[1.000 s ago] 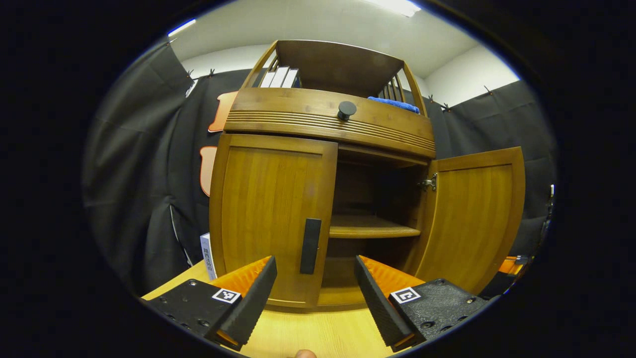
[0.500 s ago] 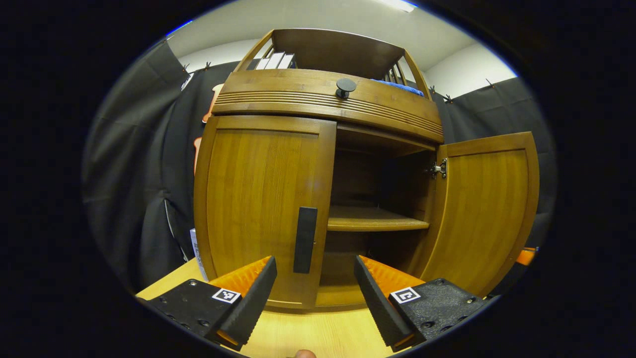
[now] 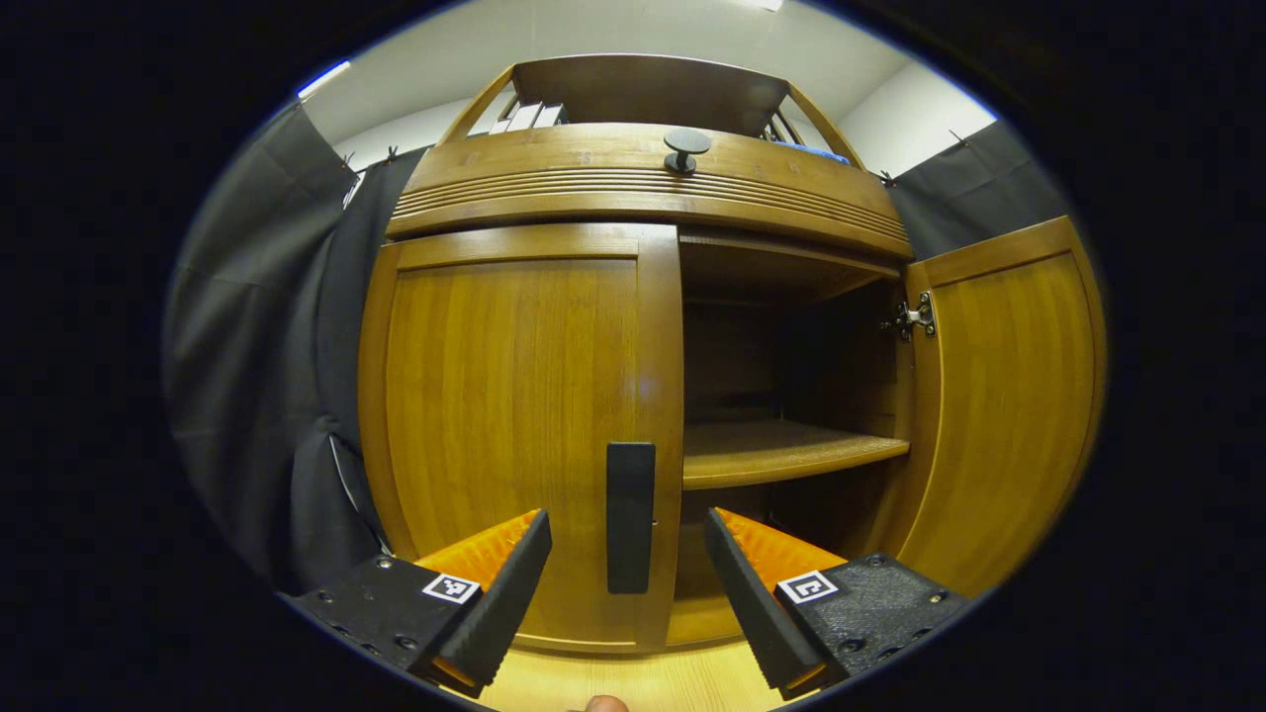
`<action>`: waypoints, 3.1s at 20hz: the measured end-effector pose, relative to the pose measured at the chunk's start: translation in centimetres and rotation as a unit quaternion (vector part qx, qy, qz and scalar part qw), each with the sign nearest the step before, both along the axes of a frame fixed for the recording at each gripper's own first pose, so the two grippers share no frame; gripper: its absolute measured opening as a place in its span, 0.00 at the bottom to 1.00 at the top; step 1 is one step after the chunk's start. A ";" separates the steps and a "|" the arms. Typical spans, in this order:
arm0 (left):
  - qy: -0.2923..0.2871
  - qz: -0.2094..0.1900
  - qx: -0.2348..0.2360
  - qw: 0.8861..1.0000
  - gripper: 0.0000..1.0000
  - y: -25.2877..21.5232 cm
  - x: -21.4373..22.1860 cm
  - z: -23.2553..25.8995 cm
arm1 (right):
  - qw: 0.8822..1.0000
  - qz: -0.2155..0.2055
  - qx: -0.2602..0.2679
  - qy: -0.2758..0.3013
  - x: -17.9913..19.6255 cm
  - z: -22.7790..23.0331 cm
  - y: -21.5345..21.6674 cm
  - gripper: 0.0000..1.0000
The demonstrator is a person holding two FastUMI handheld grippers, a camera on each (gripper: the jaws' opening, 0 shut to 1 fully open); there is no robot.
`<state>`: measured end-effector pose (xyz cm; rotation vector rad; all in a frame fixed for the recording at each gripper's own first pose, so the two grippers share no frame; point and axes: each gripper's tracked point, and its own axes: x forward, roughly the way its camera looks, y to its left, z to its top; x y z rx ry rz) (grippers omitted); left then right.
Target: Open the right door of the double-door shoe cabinet with the right hand, and open the left door with the left hand.
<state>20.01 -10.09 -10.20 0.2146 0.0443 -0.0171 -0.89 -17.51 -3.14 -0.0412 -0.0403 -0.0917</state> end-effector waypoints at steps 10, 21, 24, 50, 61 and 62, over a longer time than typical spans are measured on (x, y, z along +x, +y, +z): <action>0.018 0.005 -0.015 1.000 0.92 1.5 4.8 -2.5 | 1.000 0.006 -0.009 -0.010 -0.5 0.0 1.5 0.98; 0.040 -0.011 -0.003 0.999 0.37 0.6 5.9 -3.9 | 1.000 0.005 0.000 -0.008 -0.8 -0.3 1.1 0.98; 0.039 -0.014 -0.014 0.999 0.28 0.6 5.8 -3.8 | 1.000 -0.005 -0.003 -0.009 -1.0 -0.3 1.0 0.98; 0.051 -0.105 -0.041 0.992 0.18 3.5 -5.5 -1.6 | 1.000 0.011 -0.021 -0.002 -1.5 -1.0 10.1 0.98; 0.048 -0.101 -0.046 0.993 0.19 8.5 -11.3 0.5 | 0.999 0.038 -0.028 0.000 -2.4 -1.6 15.1 0.98; 0.047 -0.097 -0.044 0.993 0.19 9.2 -11.8 0.7 | 0.999 0.041 -0.026 0.001 -2.4 -1.6 15.5 0.98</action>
